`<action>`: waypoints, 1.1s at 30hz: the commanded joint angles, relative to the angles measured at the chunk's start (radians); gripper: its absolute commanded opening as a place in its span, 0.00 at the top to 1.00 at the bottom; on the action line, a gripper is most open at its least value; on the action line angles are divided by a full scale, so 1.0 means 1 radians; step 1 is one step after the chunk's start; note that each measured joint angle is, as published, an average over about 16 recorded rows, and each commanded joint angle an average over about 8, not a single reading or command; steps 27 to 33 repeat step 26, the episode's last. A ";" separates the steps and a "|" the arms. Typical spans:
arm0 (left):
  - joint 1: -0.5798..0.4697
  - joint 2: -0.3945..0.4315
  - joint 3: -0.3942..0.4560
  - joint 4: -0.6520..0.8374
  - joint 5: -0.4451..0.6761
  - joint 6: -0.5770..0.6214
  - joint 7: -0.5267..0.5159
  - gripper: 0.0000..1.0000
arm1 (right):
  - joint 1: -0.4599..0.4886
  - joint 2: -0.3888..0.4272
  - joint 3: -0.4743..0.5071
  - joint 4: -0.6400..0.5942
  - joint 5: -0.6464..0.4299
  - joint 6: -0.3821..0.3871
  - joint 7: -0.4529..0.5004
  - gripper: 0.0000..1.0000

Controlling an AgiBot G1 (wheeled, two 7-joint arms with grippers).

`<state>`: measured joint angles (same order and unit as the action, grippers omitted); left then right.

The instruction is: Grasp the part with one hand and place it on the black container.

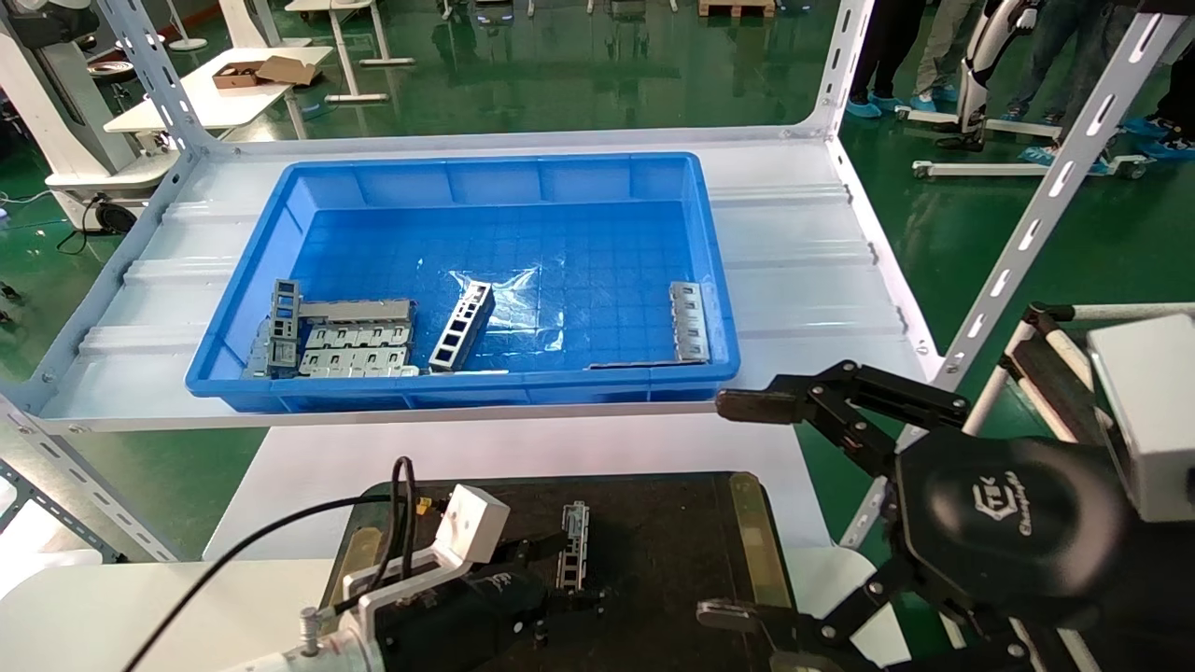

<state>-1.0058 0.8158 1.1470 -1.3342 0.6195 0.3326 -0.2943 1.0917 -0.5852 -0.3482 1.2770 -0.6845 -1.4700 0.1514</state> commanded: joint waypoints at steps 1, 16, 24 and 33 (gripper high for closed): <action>0.009 -0.023 -0.039 0.001 -0.010 0.082 0.028 0.00 | 0.000 0.000 0.000 0.000 0.000 0.000 0.000 0.00; -0.060 -0.137 -0.121 0.061 -0.047 0.443 0.144 0.00 | 0.000 0.000 0.000 0.000 0.000 0.000 0.000 0.00; -0.082 -0.187 -0.142 0.026 -0.064 0.492 0.145 0.00 | 0.000 0.000 0.000 0.000 0.000 0.000 0.000 0.00; -0.083 -0.192 -0.144 0.022 -0.067 0.494 0.145 0.00 | 0.000 0.000 -0.001 0.000 0.000 0.000 0.000 0.00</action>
